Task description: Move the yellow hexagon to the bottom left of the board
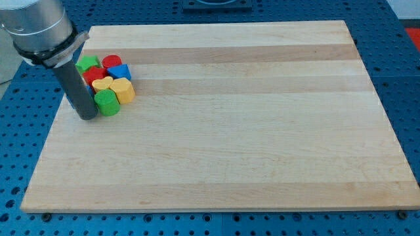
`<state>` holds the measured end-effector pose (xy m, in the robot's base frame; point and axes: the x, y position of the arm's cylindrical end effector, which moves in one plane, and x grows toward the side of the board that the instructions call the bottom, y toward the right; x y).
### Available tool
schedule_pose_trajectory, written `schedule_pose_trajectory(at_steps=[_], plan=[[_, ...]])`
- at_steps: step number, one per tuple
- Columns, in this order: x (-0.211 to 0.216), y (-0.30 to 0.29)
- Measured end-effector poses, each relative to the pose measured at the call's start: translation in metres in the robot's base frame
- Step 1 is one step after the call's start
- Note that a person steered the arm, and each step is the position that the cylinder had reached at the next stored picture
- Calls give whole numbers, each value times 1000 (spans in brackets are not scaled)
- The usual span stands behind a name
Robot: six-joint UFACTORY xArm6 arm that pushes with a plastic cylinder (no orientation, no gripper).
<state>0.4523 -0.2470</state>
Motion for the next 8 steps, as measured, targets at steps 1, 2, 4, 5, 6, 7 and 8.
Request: schedule_pose_trajectory(at_steps=[1,2,4,5,6,7,8], plan=[[-10,-28],[-10,-57],[-52,-46],[-52,7],[-52,76],[-60,90],[-69,84]])
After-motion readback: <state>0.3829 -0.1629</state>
